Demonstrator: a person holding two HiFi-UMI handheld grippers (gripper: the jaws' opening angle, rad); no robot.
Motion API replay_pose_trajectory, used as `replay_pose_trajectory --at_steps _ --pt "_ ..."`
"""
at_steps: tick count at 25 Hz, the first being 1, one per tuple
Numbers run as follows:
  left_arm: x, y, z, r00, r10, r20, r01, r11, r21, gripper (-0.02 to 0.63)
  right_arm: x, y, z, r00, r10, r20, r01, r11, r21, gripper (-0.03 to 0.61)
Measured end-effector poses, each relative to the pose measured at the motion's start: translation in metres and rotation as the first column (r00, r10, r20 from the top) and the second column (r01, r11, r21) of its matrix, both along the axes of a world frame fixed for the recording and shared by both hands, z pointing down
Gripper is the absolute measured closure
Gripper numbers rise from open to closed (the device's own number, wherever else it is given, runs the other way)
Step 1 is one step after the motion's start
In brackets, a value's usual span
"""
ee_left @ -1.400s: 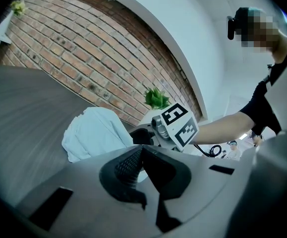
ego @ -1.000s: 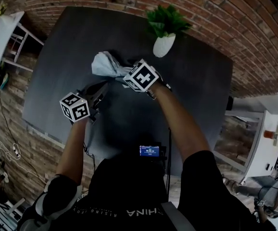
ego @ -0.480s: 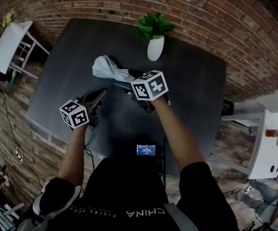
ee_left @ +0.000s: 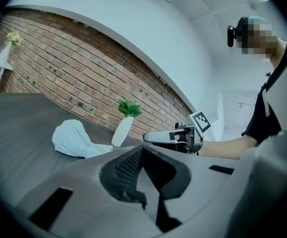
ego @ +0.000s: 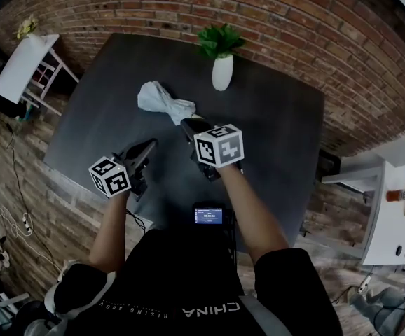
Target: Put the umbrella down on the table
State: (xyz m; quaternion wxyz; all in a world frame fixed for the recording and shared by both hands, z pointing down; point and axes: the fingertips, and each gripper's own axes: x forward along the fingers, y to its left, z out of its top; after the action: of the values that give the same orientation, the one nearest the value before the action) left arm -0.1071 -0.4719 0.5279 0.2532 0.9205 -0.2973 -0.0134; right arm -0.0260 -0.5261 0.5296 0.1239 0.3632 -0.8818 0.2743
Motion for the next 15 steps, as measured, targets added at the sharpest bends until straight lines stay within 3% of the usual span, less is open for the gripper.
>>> replay_pose_trajectory --at_steps 9,15 --pt "-0.001 0.040 -0.005 1.000 -0.013 0.015 0.013 1.000 0.022 0.612 0.002 0.039 -0.013 0.997 0.021 0.076 -0.022 1.000 0.003 0.569" --pt "0.001 0.063 -0.011 0.999 -0.016 0.036 0.014 0.999 0.053 0.612 0.008 0.061 -0.018 0.997 0.040 0.071 -0.041 0.999 0.014 0.569"
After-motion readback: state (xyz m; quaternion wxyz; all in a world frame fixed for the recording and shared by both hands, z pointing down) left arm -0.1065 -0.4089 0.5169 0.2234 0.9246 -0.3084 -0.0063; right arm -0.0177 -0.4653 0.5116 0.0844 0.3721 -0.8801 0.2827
